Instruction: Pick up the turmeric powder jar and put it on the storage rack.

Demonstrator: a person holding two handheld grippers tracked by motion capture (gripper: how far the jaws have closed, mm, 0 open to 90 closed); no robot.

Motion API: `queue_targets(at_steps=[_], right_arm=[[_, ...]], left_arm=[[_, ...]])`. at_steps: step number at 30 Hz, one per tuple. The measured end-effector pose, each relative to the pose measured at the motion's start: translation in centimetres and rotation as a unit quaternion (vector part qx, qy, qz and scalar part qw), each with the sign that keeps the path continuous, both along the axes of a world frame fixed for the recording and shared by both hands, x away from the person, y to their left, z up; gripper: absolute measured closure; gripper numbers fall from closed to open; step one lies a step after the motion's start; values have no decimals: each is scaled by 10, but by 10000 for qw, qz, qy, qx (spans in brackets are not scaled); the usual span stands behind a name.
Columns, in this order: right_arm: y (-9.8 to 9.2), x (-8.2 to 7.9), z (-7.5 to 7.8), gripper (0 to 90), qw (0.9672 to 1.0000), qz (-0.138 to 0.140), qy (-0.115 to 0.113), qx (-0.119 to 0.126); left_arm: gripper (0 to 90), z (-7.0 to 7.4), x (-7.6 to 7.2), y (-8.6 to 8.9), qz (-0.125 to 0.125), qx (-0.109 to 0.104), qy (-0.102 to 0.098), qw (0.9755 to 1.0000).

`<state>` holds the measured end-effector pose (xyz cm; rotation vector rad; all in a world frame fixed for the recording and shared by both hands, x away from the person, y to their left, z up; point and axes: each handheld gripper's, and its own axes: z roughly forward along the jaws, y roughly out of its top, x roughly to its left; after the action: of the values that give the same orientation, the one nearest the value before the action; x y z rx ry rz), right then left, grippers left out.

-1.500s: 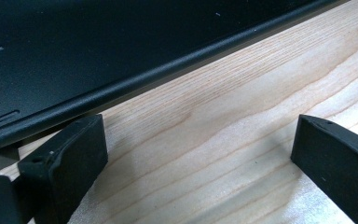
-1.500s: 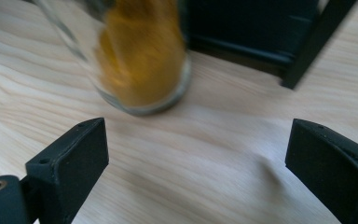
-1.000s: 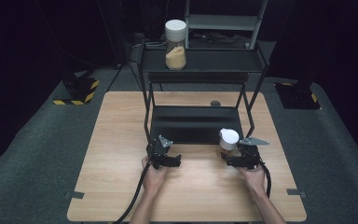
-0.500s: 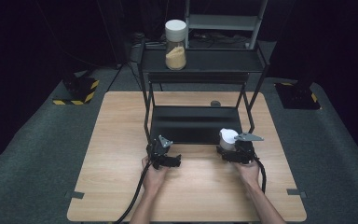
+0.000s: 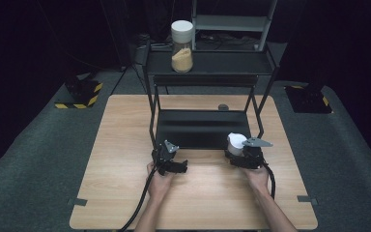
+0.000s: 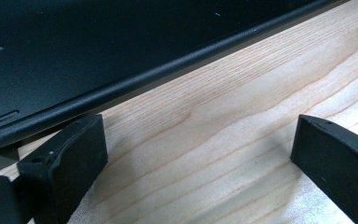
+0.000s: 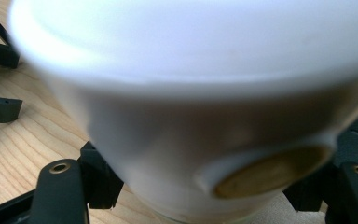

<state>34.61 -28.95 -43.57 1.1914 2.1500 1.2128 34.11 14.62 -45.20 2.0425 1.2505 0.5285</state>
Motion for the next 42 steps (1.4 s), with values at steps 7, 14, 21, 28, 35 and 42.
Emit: queue_targets(at_steps=[7, 14, 21, 28, 35, 42], right_arm=[[-1, 0, 4, 291, 10000, 21, 32, -18], [-3, -3, 11, 296, 10000, 55, -26, -59], [-4, -3, 22, 299, 9997, 181, -92, -96], [-9, -4, 36, 300, 9995, 251, -187, 7], [-9, 2, 52, 300, 9995, 280, -125, 18], [-8, 7, 71, 300, 9986, 483, -209, -49]], left_arm=[[34, 0, 0, 0, 0, 0, 0, 10000], [34, 0, 0, 0, 0, 0, 0, 10000], [34, 0, 0, 0, -2, 3, 0, 10000], [34, 0, 0, 0, -4, 4, 1, 10000], [34, 0, 0, 0, -4, 4, 1, 10000], [34, 0, 0, 0, -1, 3, 2, 10000]])
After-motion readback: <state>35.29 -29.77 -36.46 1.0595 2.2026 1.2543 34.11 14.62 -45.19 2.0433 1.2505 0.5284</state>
